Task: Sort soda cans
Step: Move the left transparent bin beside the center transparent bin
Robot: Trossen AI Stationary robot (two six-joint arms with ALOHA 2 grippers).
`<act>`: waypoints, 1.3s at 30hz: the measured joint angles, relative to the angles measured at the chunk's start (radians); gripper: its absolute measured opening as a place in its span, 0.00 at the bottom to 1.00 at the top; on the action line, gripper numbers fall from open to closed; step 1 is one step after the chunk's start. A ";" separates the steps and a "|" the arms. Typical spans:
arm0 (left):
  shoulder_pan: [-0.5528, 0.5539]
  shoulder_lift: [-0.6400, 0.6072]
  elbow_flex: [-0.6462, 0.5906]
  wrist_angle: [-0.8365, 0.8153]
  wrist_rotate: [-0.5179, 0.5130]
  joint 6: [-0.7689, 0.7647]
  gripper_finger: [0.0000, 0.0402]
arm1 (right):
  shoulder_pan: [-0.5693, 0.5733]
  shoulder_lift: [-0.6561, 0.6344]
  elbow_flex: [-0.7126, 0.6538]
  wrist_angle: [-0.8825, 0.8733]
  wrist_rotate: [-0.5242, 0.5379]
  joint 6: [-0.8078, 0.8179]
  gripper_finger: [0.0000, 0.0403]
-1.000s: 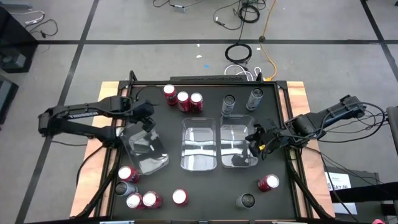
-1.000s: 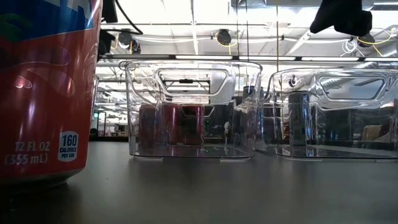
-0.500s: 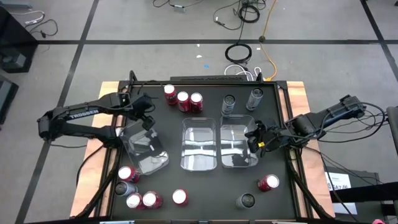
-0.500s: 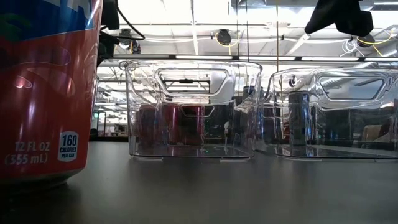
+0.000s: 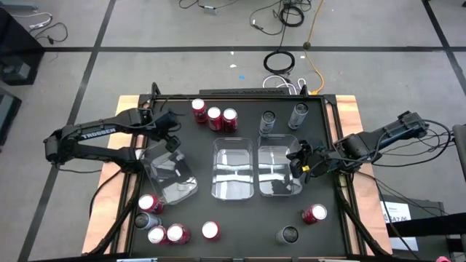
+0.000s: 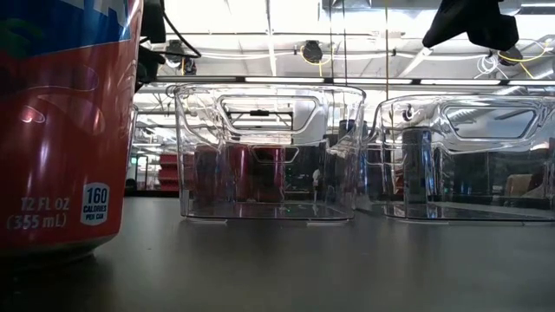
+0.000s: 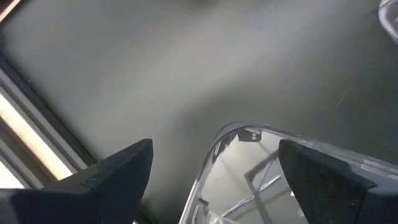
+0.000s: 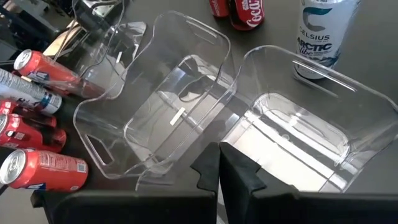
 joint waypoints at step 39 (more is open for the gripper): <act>0.051 0.146 0.000 -0.067 0.047 0.022 0.80 | 0.000 0.000 0.000 -0.002 -0.006 -0.022 0.01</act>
